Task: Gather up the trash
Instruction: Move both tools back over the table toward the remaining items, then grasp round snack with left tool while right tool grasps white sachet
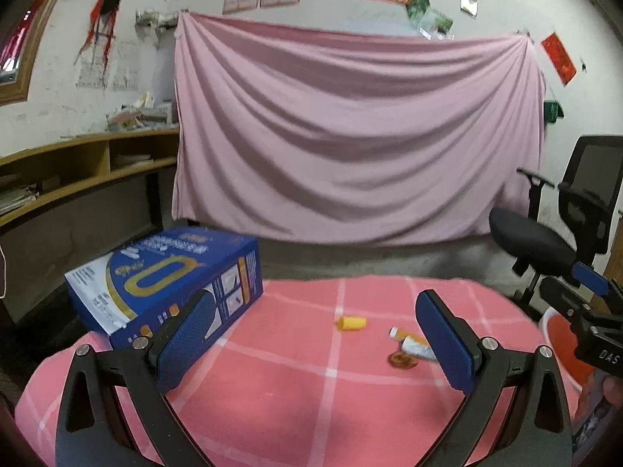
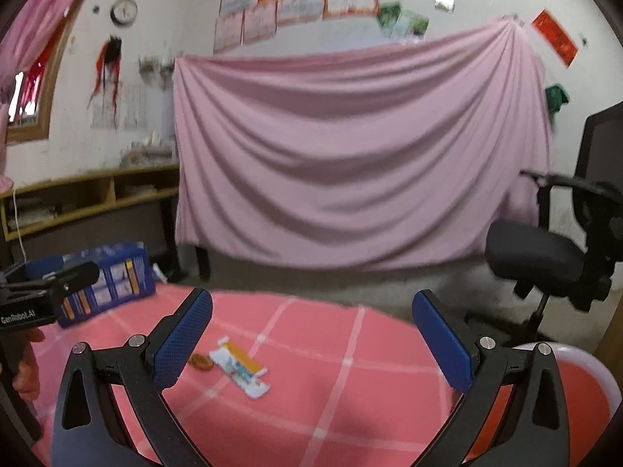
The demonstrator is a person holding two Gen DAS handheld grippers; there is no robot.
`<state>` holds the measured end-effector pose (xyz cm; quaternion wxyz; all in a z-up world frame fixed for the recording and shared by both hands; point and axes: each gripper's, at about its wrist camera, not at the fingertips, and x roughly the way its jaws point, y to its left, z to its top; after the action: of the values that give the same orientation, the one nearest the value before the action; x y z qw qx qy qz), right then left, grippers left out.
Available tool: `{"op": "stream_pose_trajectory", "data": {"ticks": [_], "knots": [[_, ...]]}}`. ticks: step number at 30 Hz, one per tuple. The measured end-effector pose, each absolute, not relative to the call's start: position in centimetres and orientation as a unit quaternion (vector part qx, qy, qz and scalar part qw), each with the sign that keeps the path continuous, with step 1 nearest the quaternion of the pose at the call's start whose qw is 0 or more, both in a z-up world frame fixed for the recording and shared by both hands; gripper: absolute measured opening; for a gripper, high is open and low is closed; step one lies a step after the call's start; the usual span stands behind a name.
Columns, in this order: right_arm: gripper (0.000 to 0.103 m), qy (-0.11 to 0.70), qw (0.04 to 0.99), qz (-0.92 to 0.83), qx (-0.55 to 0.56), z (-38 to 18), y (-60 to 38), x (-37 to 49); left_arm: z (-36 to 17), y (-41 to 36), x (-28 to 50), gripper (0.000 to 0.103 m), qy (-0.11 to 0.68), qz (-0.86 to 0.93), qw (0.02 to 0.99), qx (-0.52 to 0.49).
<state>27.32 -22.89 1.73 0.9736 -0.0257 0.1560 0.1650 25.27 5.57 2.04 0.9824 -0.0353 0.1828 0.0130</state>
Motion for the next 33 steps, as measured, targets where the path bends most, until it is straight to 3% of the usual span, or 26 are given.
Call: {"op": "stream_pose_trajectory", "data": {"ticks": [9, 11, 14, 16, 18, 22, 24, 25, 27, 33], "knots": [[0.093, 0.336, 0.916, 0.211, -0.062, -2.3, -19.8, 32.6, 0.0, 5.8, 28.4, 0.100, 0.268, 0.000, 0.963, -0.031], [0.086, 0.361, 0.904, 0.219, -0.063, -3.0, -19.6, 33.2, -0.5, 6.0, 29.1, 0.100, 0.288, -0.002, 0.957, -0.033], [0.085, 0.391, 0.888, 0.232, -0.067, -3.8, -19.1, 33.9, -1.1, 6.0, 29.8, 0.100, 0.310, -0.005, 0.950, -0.035], [0.076, 0.406, 0.877, 0.246, -0.072, -4.3, -18.5, 34.1, -1.3, 5.9, 30.1, 0.099, 0.319, -0.007, 0.947, -0.033], [0.060, 0.422, 0.866, 0.256, -0.081, -4.8, -17.8, 34.4, -1.5, 5.7, 30.3, 0.099, 0.327, -0.008, 0.944, -0.031], [0.051, 0.431, 0.858, 0.265, -0.089, -5.0, -17.4, 34.6, -2.1, 5.5, 31.0, 0.095, 0.352, -0.022, 0.935, -0.039], [0.034, 0.431, 0.856, 0.273, -0.084, -4.9, -17.6, 34.4, -2.3, 5.5, 31.3, 0.094, 0.360, -0.029, 0.931, -0.043], [0.032, 0.431, 0.856, 0.275, -0.081, -4.9, -17.8, 34.3, -2.4, 5.4, 31.4, 0.094, 0.364, -0.035, 0.929, -0.046], [0.025, 0.432, 0.854, 0.279, -0.075, -4.9, -18.0, 34.2, -2.3, 5.4, 31.8, 0.085, 0.372, -0.044, 0.926, -0.052], [0.022, 0.433, 0.855, 0.276, -0.072, -4.8, -18.9, 33.5, -2.5, 4.1, 33.3, 0.069, 0.406, -0.092, 0.907, -0.057]]}}
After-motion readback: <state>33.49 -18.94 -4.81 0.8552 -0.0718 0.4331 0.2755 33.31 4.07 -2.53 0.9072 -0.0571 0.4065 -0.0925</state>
